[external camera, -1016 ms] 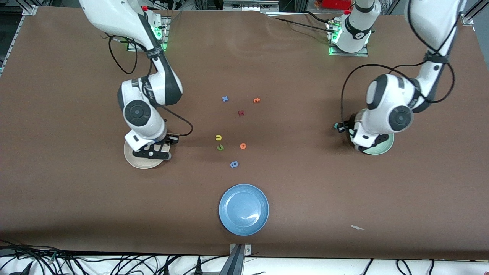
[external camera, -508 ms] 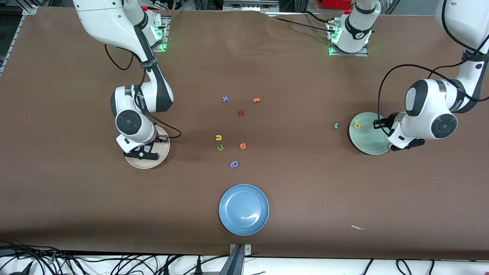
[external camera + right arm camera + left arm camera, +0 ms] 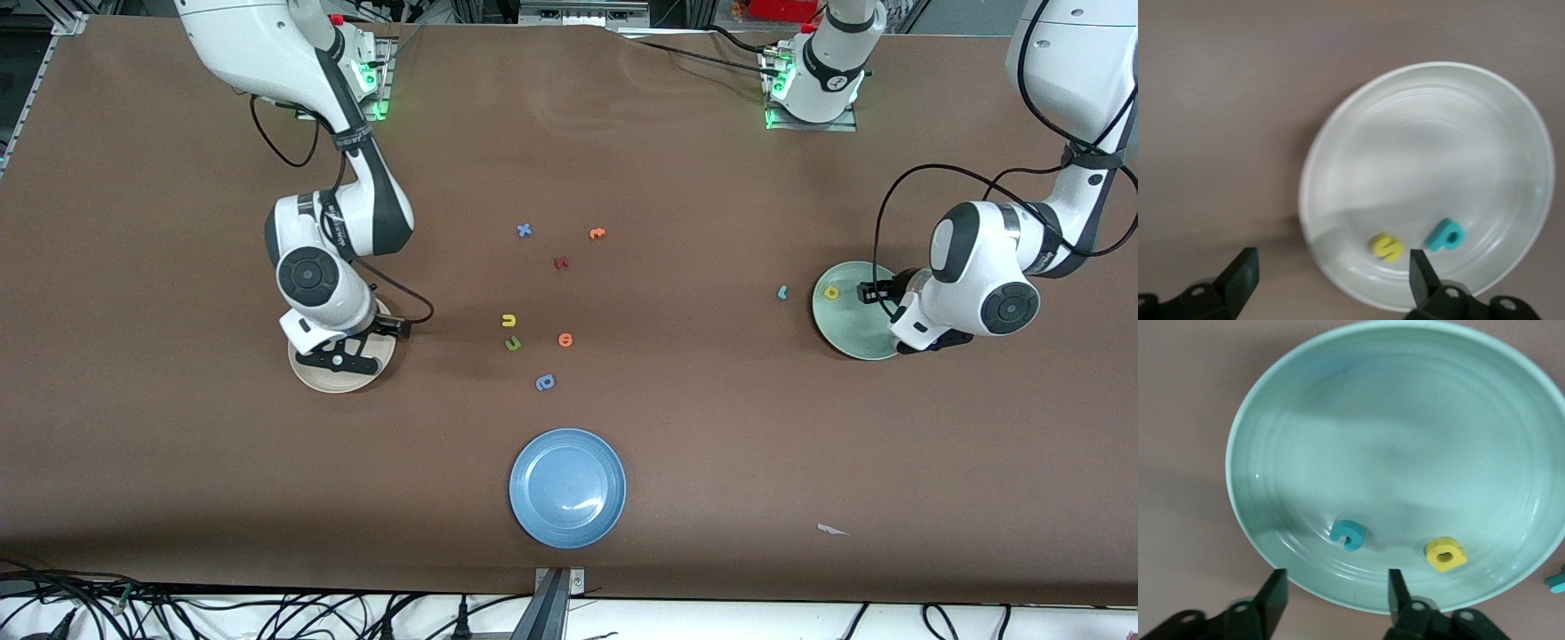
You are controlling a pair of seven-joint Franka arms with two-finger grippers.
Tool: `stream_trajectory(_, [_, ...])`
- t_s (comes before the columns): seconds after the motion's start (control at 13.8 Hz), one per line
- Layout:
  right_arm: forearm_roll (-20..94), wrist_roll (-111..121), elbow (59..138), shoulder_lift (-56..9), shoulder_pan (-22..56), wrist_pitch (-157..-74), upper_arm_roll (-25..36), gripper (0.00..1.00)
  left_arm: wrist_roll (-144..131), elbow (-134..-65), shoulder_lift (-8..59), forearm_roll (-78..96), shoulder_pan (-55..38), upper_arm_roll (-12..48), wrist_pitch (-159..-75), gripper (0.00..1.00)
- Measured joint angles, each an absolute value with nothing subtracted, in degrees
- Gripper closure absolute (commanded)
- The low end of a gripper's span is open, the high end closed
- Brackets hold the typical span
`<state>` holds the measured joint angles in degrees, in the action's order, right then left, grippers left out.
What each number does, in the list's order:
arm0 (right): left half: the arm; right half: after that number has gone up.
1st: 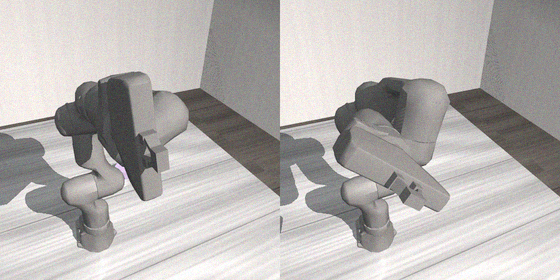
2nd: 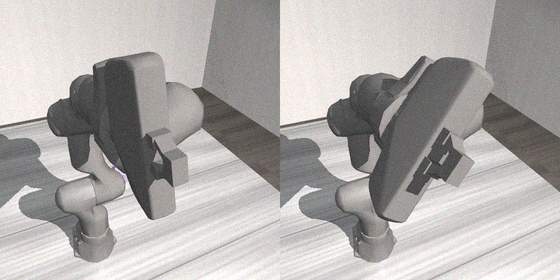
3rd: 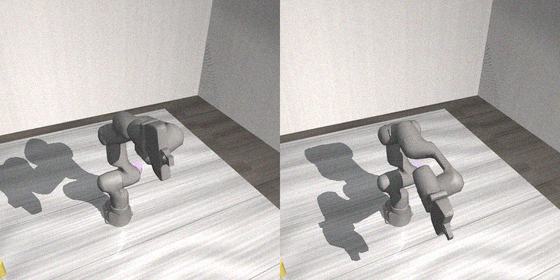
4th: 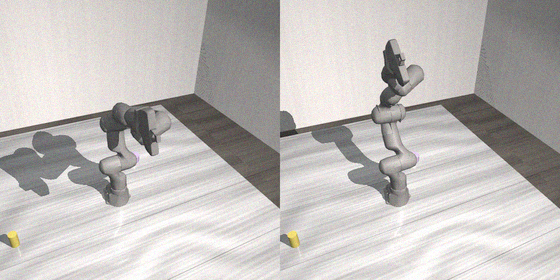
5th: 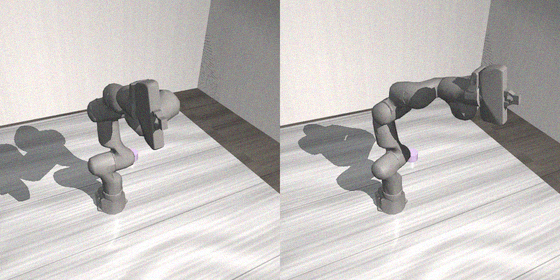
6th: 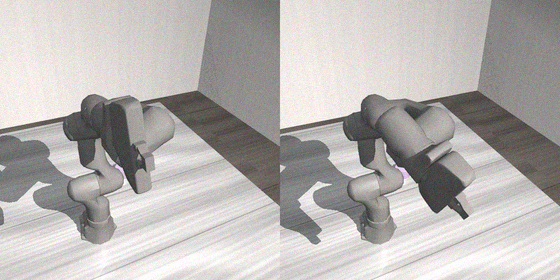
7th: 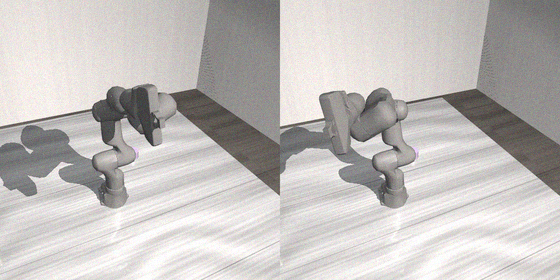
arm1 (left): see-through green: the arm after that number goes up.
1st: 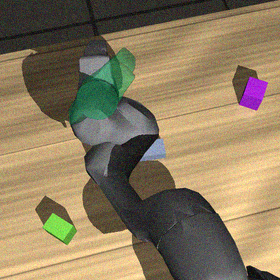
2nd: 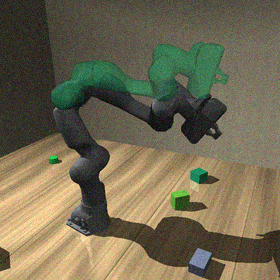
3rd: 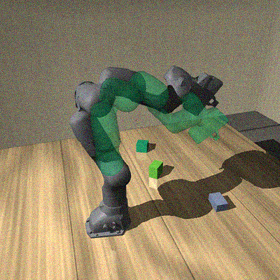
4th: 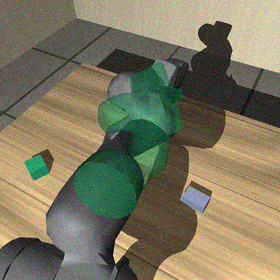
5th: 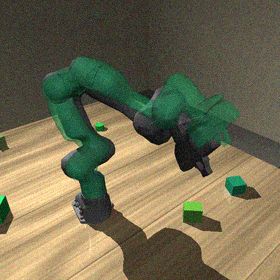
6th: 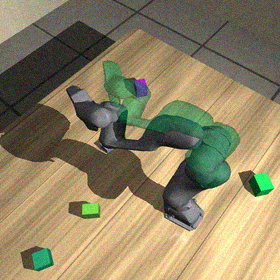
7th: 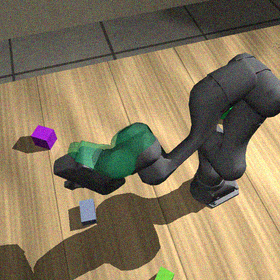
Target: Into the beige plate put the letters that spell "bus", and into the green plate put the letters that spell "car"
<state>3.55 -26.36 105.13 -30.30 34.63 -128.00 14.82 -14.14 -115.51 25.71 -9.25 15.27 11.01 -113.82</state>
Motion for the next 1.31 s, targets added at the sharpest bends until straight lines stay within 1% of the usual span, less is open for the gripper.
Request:
stream_trajectory(0.29, [3.6,-30.9,103.6,-30.2,35.0,-128.3,7.9,0.00,-14.5,-114.8,23.7,-4.1,15.2,13.3,-113.8,0.00])
stream_trajectory(0.51, [3.6,-31.5,102.6,-30.6,35.1,-129.7,4.3,0.00,-21.9,-114.8,22.6,-3.2,15.1,18.4,-113.8,0.01])
stream_trajectory(0.65, [3.6,-31.8,101.4,-32.0,35.2,-131.9,1.8,0.01,-27.5,-115.1,22.5,-3.2,14.9,22.1,-115.2,0.06])
stream_trajectory(0.73, [3.6,-32.2,100.8,-32.9,35.4,-132.4,1.0,0.08,-30.1,-115.6,22.5,-3.2,14.8,23.5,-116.9,0.07])
stream_trajectory(0.8, [3.6,-32.7,100.5,-33.9,35.5,-133.3,0.7,0.16,-32.3,-116.4,22.6,-3.2,14.7,24.5,-119.2,0.11])
stream_trajectory(0.87, [3.6,-32.9,100.3,-34.8,35.6,-134.8,0.5,0.29,-34.0,-117.5,22.7,-3.2,14.4,25.3,-121.8,0.19])
stream_trajectory(0.94, [3.6,-33.2,100.2,-35.6,35.8,-136.3,0.5,0.44,-35.5,-118.6,22.9,-3.2,14.0,25.7,-124.2,0.26])
stream_trajectory(1.02, [3.6,-33.5,100.2,-36.3,36.0,-137.5,0.4,0.51,-36.3,-119.6,23.1,-3.2,13.5,25.8,-125.9,0.29])
stream_trajectory(1.16, [3.6,-33.9,100.1,-37.6,36.4,-139.0,0.4,0.51,-36.9,-120.4,23.8,-3.2,13.0,25.8,-127.2,0.32])
stream_trajectory(1.31, [3.6,-34.2,100.0,-38.5,36.5,-140.3,0.4,0.51,-37.1,-120.5,24.7,-4.0,12.9,25.8,-127.3,0.33])
